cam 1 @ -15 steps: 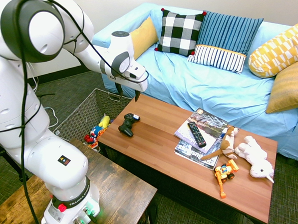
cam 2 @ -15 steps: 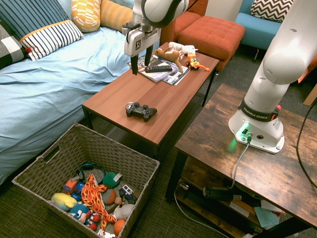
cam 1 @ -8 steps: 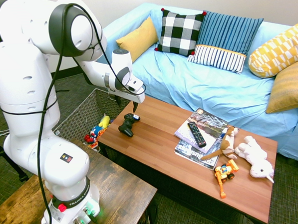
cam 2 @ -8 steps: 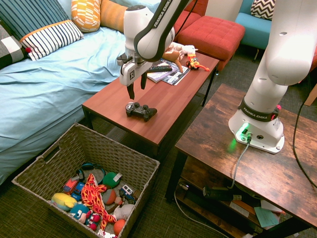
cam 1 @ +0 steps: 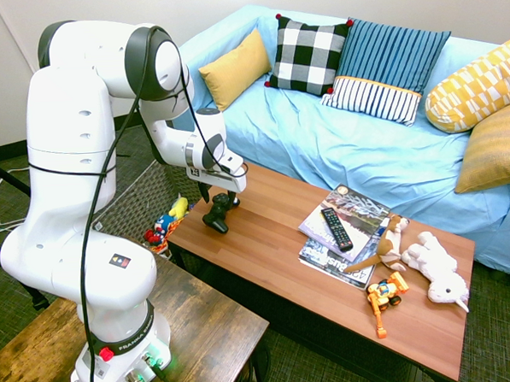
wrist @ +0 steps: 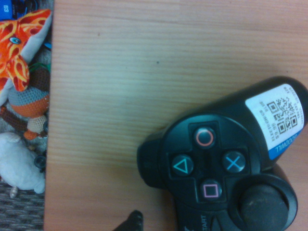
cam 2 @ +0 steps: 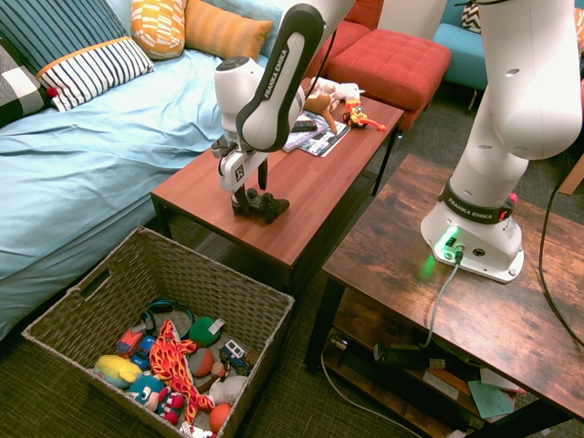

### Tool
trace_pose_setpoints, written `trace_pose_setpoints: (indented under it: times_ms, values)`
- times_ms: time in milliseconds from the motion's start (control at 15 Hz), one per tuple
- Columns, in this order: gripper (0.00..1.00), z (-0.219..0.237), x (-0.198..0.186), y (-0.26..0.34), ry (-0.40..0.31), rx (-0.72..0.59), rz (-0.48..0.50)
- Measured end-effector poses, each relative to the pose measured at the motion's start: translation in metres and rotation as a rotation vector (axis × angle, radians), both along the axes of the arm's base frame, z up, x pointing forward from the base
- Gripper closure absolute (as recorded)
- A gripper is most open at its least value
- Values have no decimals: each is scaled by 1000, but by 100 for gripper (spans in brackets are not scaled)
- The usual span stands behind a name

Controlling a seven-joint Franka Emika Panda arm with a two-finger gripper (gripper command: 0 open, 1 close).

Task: Put the gamepad in the basket

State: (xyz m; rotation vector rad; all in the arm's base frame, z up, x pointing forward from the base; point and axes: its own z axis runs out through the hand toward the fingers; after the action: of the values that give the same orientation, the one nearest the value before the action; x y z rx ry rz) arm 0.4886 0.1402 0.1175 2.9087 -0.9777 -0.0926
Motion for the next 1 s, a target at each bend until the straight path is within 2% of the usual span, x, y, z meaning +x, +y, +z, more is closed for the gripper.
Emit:
trace_pose_setpoints:
  times_ms: [267,333,1000]
  values:
    - [0,-19,0,-1,24,-12,-1]
    - [100,-24,1,-2,28,-15,-3]
    - [100,-33,11,0,46,5,-43]
